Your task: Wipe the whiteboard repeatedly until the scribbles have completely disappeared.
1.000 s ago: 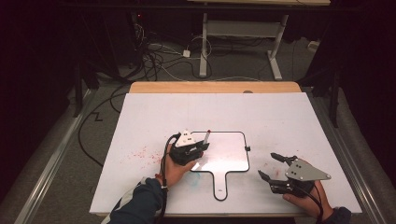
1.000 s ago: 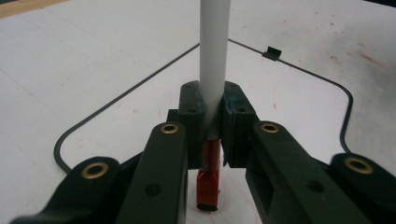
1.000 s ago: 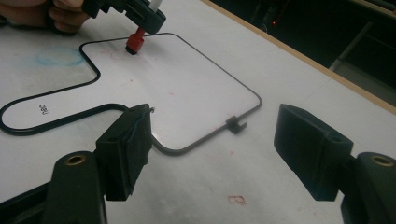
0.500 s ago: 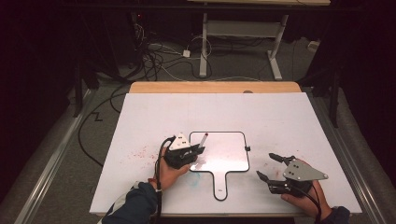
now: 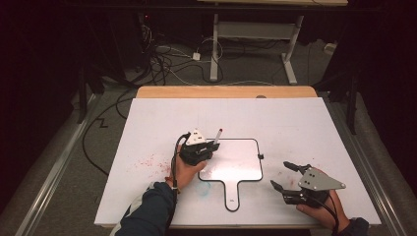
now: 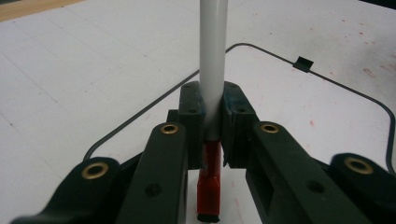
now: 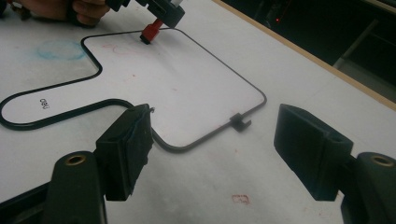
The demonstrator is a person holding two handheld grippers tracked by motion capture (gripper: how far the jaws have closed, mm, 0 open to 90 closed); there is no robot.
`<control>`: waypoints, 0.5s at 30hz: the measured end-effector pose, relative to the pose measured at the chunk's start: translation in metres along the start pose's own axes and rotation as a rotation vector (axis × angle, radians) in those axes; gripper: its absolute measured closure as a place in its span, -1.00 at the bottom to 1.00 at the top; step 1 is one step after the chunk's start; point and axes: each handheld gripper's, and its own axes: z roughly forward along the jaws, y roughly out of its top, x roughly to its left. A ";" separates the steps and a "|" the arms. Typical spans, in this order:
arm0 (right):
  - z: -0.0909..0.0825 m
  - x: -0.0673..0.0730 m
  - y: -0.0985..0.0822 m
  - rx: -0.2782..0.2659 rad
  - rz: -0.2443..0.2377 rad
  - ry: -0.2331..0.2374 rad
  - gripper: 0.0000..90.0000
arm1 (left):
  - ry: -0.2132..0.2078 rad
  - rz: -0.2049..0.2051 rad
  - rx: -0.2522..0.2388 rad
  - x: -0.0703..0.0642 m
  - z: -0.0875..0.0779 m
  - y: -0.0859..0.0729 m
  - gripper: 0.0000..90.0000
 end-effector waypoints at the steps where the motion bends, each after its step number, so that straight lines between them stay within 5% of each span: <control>1: -0.001 0.000 0.000 -0.002 0.002 -0.002 -0.37 | -0.006 0.001 0.002 -0.001 -0.001 -0.001 0.76; 10: -0.001 0.000 0.001 -0.005 0.004 -0.004 -0.37 | -0.072 0.051 0.038 -0.027 -0.010 -0.012 0.76; 15: 0.000 0.001 0.002 -0.003 0.003 -0.001 -0.37 | -0.080 0.058 0.040 -0.030 -0.011 -0.009 0.76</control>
